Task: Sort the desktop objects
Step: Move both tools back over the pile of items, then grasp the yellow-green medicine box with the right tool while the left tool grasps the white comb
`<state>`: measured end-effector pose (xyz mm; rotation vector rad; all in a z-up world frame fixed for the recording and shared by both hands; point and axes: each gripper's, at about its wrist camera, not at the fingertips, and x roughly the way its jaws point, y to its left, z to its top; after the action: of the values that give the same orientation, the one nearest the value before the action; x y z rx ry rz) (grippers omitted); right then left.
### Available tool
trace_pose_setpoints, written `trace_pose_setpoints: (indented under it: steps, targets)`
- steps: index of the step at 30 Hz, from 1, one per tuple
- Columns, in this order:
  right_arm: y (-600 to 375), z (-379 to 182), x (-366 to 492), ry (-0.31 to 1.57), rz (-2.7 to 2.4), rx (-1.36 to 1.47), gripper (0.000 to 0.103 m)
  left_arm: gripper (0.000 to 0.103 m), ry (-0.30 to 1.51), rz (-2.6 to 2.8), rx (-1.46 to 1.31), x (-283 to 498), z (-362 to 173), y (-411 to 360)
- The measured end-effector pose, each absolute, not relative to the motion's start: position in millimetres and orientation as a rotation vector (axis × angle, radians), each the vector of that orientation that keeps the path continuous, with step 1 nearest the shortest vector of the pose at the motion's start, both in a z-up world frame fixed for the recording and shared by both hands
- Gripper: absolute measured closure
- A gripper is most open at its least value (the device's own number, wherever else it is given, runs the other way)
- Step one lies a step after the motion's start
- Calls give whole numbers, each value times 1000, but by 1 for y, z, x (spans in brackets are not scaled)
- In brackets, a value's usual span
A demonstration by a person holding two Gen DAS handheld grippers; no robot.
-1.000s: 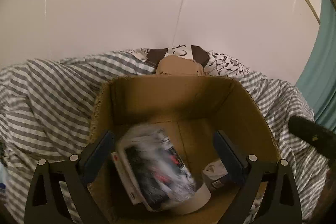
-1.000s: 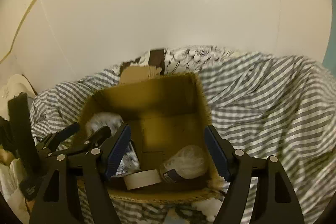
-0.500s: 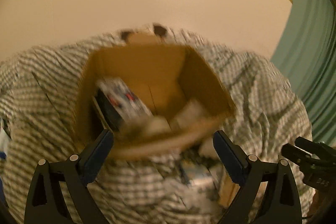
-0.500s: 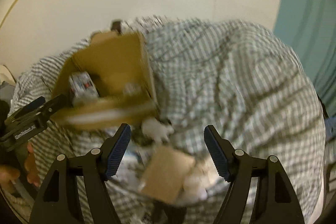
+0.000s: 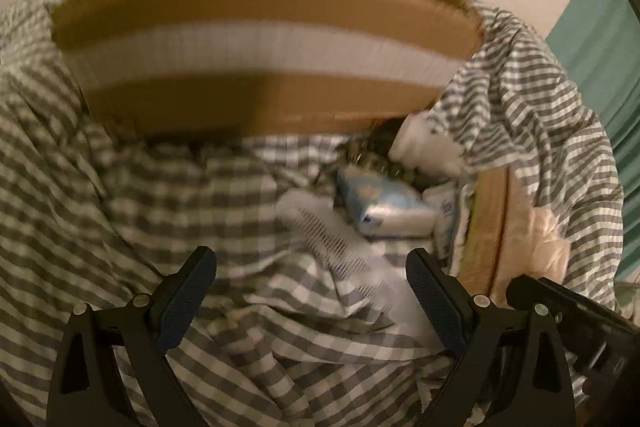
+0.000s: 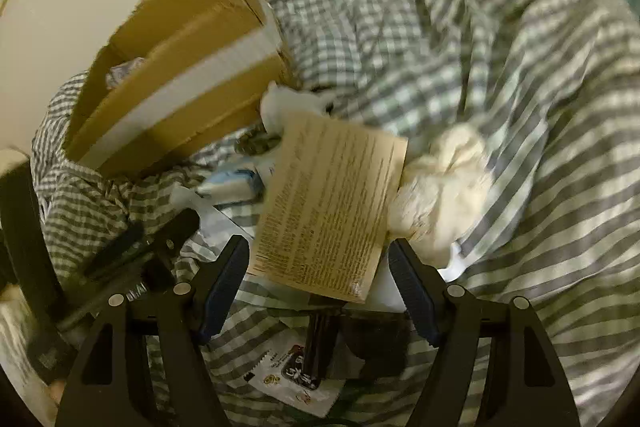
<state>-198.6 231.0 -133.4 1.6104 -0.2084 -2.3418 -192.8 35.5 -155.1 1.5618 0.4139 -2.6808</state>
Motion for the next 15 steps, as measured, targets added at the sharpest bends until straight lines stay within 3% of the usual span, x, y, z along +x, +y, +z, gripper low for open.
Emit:
trace_pose_setpoints:
  steps: [7,15]
  targets:
    - [230,-161,-226,-407,-2247,1644,24,5,471,-2625,1568,-195,-171,26]
    - [212,-154,-231,-375,-2314,1592,22,5,450,-2617,1583,-189,-172,32]
